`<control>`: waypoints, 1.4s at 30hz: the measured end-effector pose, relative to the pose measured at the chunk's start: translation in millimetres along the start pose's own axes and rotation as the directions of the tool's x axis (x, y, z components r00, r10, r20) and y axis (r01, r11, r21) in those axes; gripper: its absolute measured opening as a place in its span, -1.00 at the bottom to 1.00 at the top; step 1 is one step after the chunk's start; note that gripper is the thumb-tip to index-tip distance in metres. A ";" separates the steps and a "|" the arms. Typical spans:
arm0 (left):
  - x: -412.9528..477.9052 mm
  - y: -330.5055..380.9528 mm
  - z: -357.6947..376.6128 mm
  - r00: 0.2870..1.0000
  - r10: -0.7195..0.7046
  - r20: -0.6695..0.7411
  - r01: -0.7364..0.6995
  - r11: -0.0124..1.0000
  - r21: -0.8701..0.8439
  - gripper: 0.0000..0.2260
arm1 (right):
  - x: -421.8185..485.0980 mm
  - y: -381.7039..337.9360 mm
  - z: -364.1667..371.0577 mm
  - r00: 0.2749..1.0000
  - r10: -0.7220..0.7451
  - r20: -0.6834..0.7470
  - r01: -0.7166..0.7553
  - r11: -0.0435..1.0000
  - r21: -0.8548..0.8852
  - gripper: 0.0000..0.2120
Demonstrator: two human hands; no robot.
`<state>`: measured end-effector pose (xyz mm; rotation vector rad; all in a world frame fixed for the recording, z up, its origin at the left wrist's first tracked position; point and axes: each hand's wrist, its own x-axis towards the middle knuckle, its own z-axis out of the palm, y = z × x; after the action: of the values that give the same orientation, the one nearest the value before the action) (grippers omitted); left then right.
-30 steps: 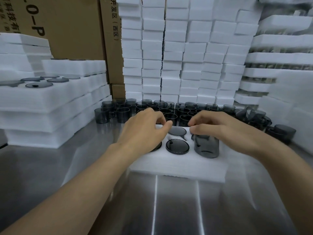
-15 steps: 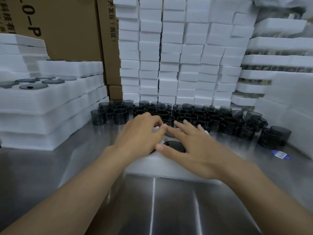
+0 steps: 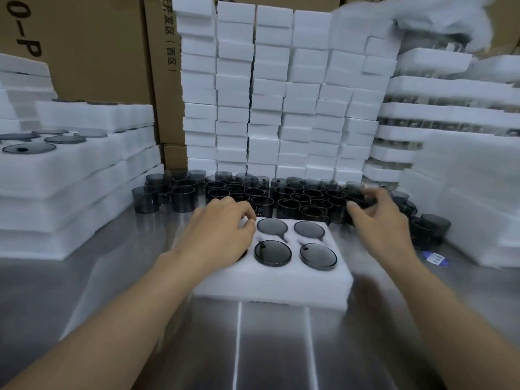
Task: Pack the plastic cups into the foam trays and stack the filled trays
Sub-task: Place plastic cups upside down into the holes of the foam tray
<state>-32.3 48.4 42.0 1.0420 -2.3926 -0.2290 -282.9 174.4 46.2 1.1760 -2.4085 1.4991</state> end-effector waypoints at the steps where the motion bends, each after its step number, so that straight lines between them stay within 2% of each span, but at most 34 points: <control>1: -0.5 0.4 0.0 1.000 0.005 -0.004 -0.005 1.000 0.008 -0.81 | 5.4 15.2 -5.4 0.992 0.103 -0.077 -0.105 0.994 -0.024 -0.58; 3: -1.0 1.2 -0.1 1.000 0.011 -0.011 -0.011 1.000 0.020 -0.81 | 9.5 36.6 -14.9 0.951 0.249 -0.181 -0.258 0.966 -0.031 -0.48; 5: -1.0 1.3 0.1 1.000 0.015 -0.013 -0.014 1.000 0.026 -0.81 | 12.1 48.5 -21.3 0.908 0.354 -0.223 -0.366 0.930 -0.012 -0.38; 8: -0.6 1.0 0.4 1.000 0.016 -0.011 -0.016 0.999 0.035 -0.81 | 16.3 56.8 -20.9 0.873 0.458 -0.169 -0.473 0.879 -0.063 -0.48; 11: -0.7 1.5 0.7 1.000 0.022 -0.010 -0.021 0.999 0.050 -0.82 | 15.9 54.0 -16.8 0.881 0.446 -0.159 -0.466 0.877 -0.119 -0.58; 16: -1.8 3.9 1.2 0.998 0.029 -0.061 -0.021 0.993 0.119 -0.80 | 20.4 45.2 -18.8 0.884 0.390 -0.258 -0.429 0.895 -0.119 -0.68; 20: -3.0 7.3 -1.4 0.994 0.026 -0.108 -0.010 0.990 0.141 -0.80 | 25.4 21.8 -18.4 0.916 0.230 -0.328 -0.276 0.956 -0.103 -0.66; 23: -3.4 7.6 -3.3 0.982 0.048 -0.181 -0.024 0.990 0.136 -0.75 | 13.5 -12.1 -7.1 0.955 -0.012 -0.297 -0.012 0.997 -0.080 -0.69; 25: -2.8 6.3 -2.7 0.966 0.080 -0.246 -0.056 0.993 0.103 -0.53 | -3.6 -36.4 3.7 0.953 -0.210 -0.218 0.198 0.977 -0.078 -0.74; 26: -2.3 6.4 -2.6 0.956 0.099 -0.276 -0.080 0.994 0.077 -0.39 | -14.0 -46.8 9.7 0.935 -0.318 -0.156 0.305 0.947 -0.104 -0.75; 28: -2.8 8.2 -4.7 0.925 0.116 -0.361 -0.120 0.993 0.010 -0.18 | -37.8 -65.5 24.6 0.843 -0.539 0.004 0.530 0.827 -0.187 -0.73; 30: -2.6 9.5 -7.5 0.877 0.095 -0.471 -0.146 0.986 -0.074 -0.20 | -59.5 -78.3 37.8 0.724 -0.679 0.121 0.686 0.694 -0.218 -0.69; 31: -2.0 9.6 -8.4 0.849 0.084 -0.522 -0.157 0.983 -0.098 -0.26 | -66.4 -81.6 42.2 0.690 -0.711 0.139 0.722 0.659 -0.213 -0.67; 33: -1.0 9.3 -9.5 0.815 0.069 -0.576 -0.160 0.981 -0.110 -0.36 | -73.1 -83.4 44.9 0.687 -0.713 0.140 0.726 0.663 -0.184 -0.62; 38: 2.0 7.2 -7.9 0.821 0.011 -0.570 -0.152 0.968 -0.200 -0.40 | -73.6 -81.2 37.7 0.690 -0.702 0.175 0.720 0.690 -0.071 -0.45; 42: 3.0 8.9 -9.0 0.830 0.029 -0.557 -0.241 0.919 -0.311 -0.41 | -73.3 -77.7 40.4 0.733 -0.674 0.089 0.677 0.736 0.009 -0.32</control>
<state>-34.9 52.8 54.0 0.6398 -1.8001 -0.2760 -169.2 165.9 51.0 1.8684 -1.6892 1.1736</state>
